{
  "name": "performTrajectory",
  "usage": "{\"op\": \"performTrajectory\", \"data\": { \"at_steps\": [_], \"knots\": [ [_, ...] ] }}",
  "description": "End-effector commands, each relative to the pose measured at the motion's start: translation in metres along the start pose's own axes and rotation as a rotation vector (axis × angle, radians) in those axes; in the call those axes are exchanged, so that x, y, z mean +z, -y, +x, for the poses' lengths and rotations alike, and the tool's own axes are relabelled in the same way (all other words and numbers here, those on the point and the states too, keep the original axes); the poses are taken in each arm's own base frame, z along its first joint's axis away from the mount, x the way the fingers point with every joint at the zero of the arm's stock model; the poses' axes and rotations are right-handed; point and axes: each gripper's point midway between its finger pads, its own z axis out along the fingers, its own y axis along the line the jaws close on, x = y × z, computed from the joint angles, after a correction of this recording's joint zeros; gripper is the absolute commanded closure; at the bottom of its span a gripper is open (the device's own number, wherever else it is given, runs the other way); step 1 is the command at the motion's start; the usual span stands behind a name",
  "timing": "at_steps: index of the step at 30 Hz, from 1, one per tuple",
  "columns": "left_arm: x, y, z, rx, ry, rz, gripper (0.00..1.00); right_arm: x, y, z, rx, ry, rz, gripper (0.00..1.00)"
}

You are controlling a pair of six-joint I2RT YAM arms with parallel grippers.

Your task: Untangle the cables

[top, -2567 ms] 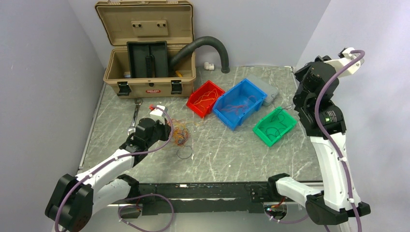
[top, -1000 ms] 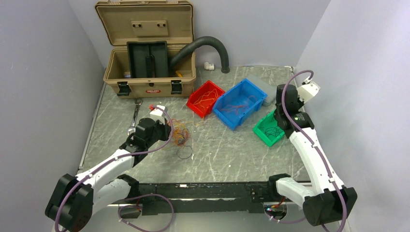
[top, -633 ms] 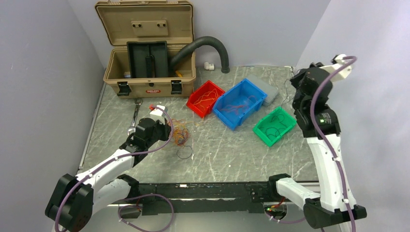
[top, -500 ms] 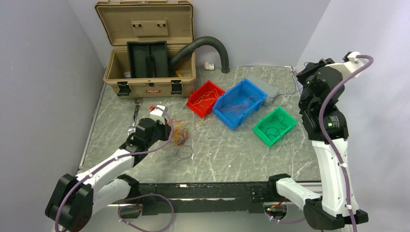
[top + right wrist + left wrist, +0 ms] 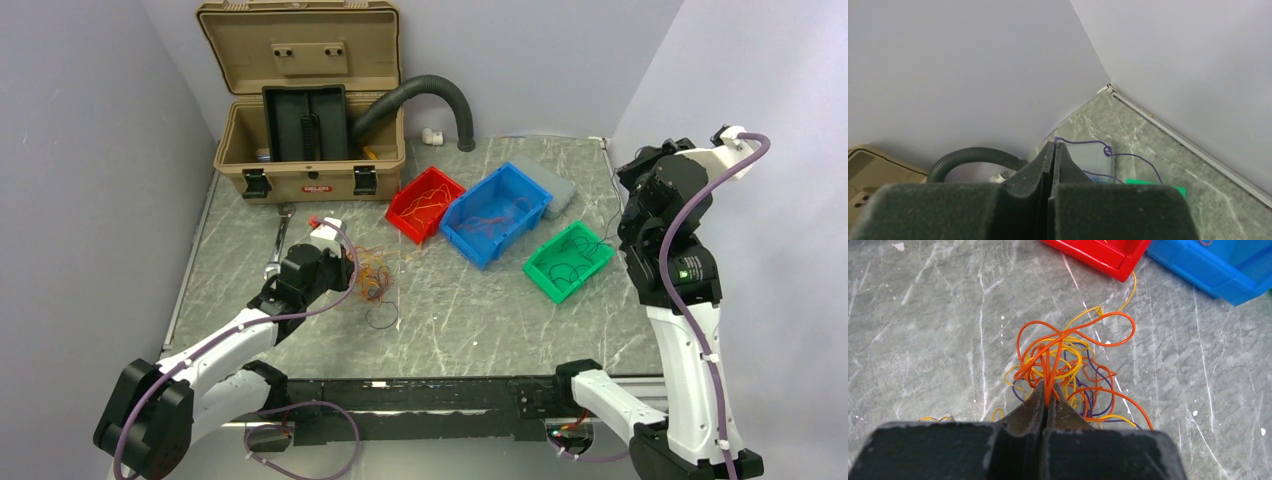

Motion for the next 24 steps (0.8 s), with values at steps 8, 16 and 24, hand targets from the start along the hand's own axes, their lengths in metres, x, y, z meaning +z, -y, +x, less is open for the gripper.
{"op": "performTrajectory", "data": {
  "at_steps": [8,16,24],
  "knots": [
    [0.002,0.002,-0.015,0.017,0.056,0.007,1.00,0.005,0.029,0.037,-0.072,-0.040,0.083,1.00],
    [0.001,0.002,-0.015,0.018,0.056,0.007,1.00,0.013,0.048,0.067,-0.115,-0.073,0.160,1.00],
    [0.001,0.002,-0.016,0.020,0.058,0.007,1.00,0.024,0.068,0.139,-0.160,-0.202,0.202,1.00]
  ]
}}
